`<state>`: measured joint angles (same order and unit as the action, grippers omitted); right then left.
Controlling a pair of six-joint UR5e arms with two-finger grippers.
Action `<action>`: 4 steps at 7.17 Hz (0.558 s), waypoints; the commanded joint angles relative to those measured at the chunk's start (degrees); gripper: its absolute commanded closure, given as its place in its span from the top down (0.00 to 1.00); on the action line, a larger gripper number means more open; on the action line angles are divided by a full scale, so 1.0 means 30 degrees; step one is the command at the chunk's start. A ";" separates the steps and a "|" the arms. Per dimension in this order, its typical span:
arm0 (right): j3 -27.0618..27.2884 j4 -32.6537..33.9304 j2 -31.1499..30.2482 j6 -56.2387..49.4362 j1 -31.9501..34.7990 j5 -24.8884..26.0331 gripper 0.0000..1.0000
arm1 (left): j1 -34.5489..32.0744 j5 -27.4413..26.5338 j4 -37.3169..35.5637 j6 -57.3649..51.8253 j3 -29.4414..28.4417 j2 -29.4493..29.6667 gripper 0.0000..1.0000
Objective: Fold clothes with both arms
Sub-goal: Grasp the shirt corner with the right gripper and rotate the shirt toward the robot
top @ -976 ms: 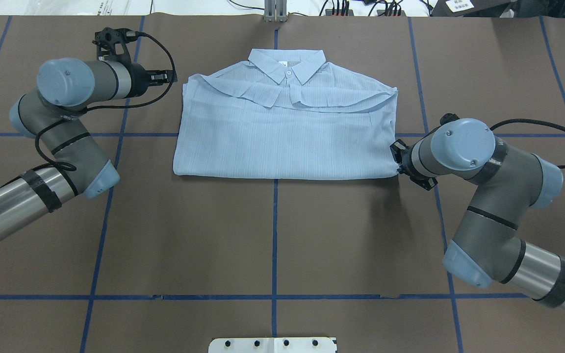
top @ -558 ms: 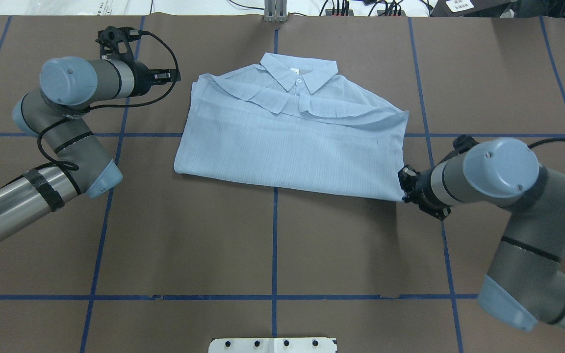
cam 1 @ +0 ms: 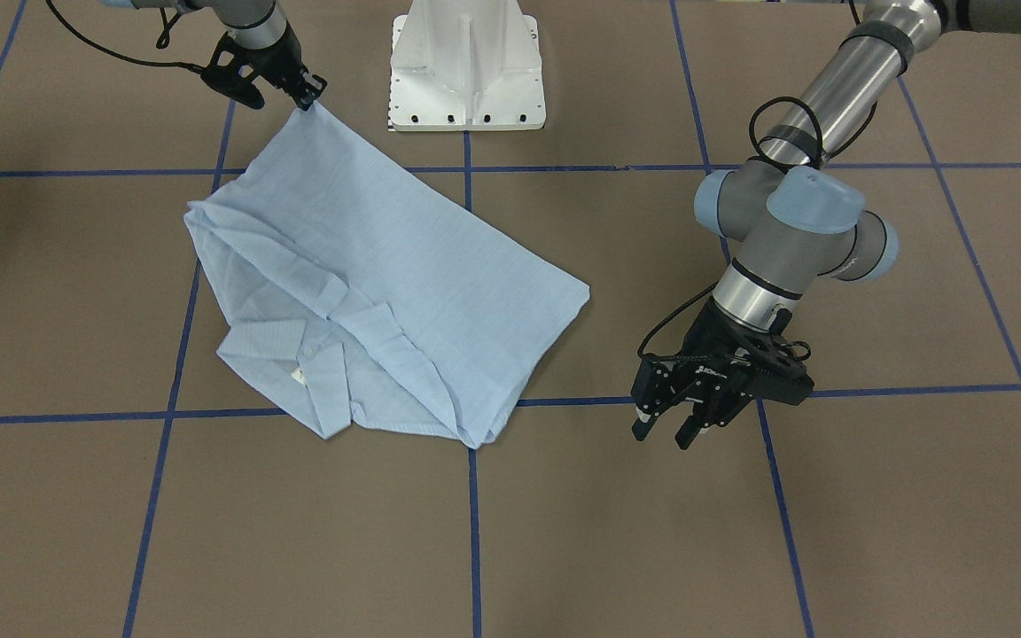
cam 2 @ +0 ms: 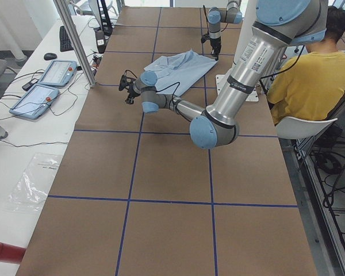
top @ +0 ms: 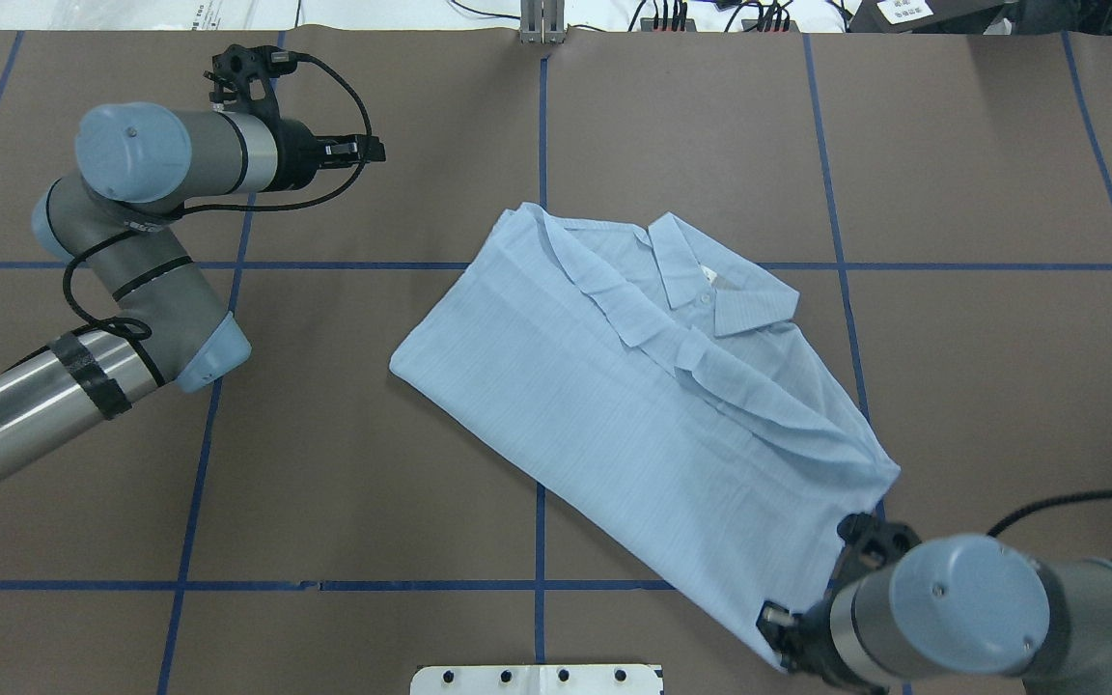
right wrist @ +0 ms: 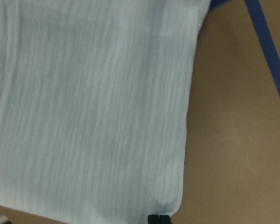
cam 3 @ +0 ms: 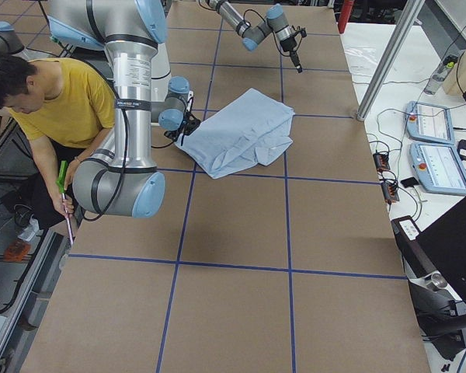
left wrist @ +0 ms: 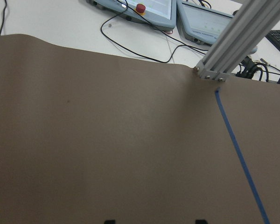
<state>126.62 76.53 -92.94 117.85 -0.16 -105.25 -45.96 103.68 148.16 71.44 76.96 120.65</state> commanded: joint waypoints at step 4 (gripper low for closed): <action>0.1164 0.0152 -0.0483 0.1558 0.1785 0.1246 1.00 | 0.4236 0.0571 -0.1828 0.8814 0.7707 -0.4969 0.77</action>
<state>131.68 76.66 -94.25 122.88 -2.77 -101.65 -36.78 106.92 145.25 92.97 96.55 107.63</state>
